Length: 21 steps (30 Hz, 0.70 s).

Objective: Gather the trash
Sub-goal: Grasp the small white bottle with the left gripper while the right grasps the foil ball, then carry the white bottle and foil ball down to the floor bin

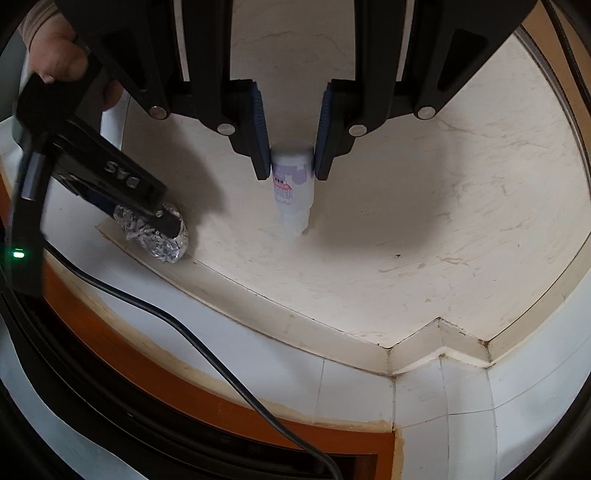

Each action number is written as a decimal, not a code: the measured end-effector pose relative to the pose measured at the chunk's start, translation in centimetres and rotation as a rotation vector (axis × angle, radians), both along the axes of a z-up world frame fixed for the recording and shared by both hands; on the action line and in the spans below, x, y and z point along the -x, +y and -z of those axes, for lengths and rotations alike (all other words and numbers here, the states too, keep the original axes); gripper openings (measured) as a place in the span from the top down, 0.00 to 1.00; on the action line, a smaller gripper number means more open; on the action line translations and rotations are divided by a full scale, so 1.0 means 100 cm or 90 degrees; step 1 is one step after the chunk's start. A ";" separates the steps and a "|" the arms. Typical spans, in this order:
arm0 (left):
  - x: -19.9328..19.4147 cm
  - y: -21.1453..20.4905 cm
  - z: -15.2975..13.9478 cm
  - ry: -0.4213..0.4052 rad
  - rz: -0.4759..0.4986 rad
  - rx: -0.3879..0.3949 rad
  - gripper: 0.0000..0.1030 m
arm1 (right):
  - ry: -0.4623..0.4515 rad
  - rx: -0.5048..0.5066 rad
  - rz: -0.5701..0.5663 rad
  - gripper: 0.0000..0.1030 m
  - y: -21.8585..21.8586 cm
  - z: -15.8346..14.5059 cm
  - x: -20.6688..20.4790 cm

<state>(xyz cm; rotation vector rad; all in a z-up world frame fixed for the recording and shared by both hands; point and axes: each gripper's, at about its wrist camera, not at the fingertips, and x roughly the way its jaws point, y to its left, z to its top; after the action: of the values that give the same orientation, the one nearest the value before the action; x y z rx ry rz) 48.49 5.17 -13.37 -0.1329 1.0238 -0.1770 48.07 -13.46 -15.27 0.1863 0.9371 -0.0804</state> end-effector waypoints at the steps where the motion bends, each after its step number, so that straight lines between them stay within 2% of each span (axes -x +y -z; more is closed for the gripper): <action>1: 0.005 -0.003 -0.003 -0.001 0.000 0.000 0.78 | 0.009 -0.003 -0.004 0.22 0.000 0.003 -0.003; 2: 0.007 -0.003 -0.004 -0.003 0.000 -0.002 0.78 | 0.020 -0.006 -0.006 0.25 -0.001 0.007 -0.004; 3: 0.009 -0.002 -0.006 -0.005 0.001 -0.003 0.78 | 0.011 0.006 -0.008 0.35 0.001 0.006 -0.003; 7: 0.021 -0.005 -0.018 -0.016 0.005 -0.011 0.78 | 0.008 -0.004 -0.024 0.35 0.003 0.003 0.009; 13: 0.047 -0.011 -0.040 -0.030 0.009 -0.006 0.78 | -0.003 -0.003 -0.066 0.35 0.007 -0.019 0.052; 16: 0.069 -0.018 -0.054 -0.040 0.010 -0.003 0.78 | -0.019 -0.020 -0.095 0.35 0.006 -0.037 0.085; 21: 0.129 -0.031 -0.084 -0.059 0.010 0.032 0.78 | -0.046 -0.046 -0.128 0.35 -0.006 -0.068 0.140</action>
<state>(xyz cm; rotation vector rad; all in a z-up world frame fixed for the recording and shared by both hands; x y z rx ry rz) 35.63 2.02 -4.93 -0.1604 0.9293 -0.2207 34.05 -14.05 -8.44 0.1595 0.8834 0.1454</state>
